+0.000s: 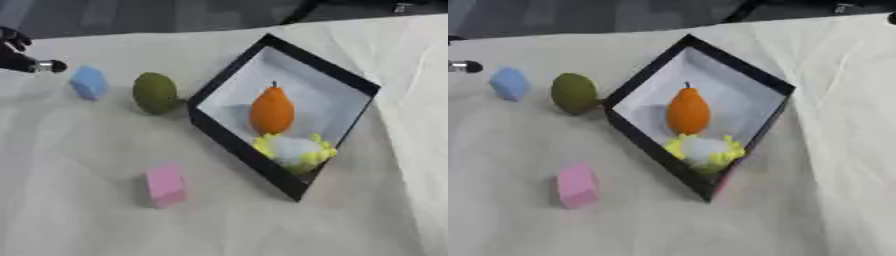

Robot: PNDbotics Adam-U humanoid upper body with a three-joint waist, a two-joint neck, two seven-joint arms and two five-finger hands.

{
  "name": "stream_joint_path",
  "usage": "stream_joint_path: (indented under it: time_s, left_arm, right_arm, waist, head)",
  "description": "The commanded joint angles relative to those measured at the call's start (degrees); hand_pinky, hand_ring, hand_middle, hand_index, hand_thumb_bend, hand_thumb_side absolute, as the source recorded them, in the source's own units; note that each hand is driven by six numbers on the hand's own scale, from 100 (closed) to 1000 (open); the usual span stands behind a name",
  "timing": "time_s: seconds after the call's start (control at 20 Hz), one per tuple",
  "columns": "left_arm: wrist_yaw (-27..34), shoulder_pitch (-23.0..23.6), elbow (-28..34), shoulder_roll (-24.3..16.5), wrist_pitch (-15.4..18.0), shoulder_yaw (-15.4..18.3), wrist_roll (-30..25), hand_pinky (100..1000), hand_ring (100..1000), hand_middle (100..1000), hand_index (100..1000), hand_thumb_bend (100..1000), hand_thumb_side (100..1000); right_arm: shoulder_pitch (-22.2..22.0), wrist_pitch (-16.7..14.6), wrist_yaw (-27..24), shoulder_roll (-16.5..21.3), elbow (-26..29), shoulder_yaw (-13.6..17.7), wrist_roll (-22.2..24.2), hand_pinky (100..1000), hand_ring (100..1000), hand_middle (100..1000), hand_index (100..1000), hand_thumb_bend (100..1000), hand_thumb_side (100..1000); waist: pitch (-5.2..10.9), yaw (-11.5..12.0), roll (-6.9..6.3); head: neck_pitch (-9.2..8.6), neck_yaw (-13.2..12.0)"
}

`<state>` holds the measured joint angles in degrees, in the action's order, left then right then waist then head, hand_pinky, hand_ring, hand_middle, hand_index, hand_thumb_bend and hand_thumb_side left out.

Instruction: Pick up objects on the table and place them in the box.

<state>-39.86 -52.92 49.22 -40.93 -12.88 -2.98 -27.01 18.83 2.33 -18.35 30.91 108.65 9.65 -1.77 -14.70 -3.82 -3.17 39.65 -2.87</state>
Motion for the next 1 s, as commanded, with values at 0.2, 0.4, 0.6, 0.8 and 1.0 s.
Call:
stream_joint_path:
  time_s: [0.2,0.4,0.6,0.8,1.0]
  left_arm:
    - [-0.63,-1.81,0.21,0.18,0.5,-0.29,-1.59,869,865,790,854,746,594]
    - [-0.14,-2.34,0.48,0.98,1.17,-0.78,-3.18,871,865,790,855,758,624]
    - [0.29,-2.89,0.5,1.7,1.43,-1.21,-4.68,869,859,782,846,779,663]
    - [-0.39,-3.22,0.37,2.22,1.48,-1.64,-5.3,866,852,771,832,805,677]
    - [-2.77,-3.29,-0.15,2.67,1.35,-1.98,-4.95,862,849,768,828,818,667]
  right_arm:
    - [0.91,0.05,0.41,1.44,0.78,0.03,0.58,900,743,831,916,100,526]
    - [0.93,0.13,0.42,1.36,0.71,-0.04,0.74,901,743,831,915,100,526]
    - [0.94,0.22,0.41,1.25,0.65,-0.13,0.96,901,743,832,916,100,527]
    - [1.0,0.26,0.41,1.15,0.61,-0.19,1.18,901,743,832,916,100,525]
    - [1.09,0.28,0.44,1.08,0.6,-0.21,1.35,901,743,832,916,100,527]
  waist:
    - [-0.15,-0.33,-0.4]
    - [-0.2,-0.5,-0.53]
    - [-0.25,-0.54,-0.67]
    - [-0.37,-0.69,-0.78]
    - [-0.68,-0.93,-0.93]
  head:
    - [-0.99,-0.4]
    - [-0.98,-0.42]
    - [-0.85,-0.29]
    - [-0.8,-0.32]
    - [-0.87,-0.52]
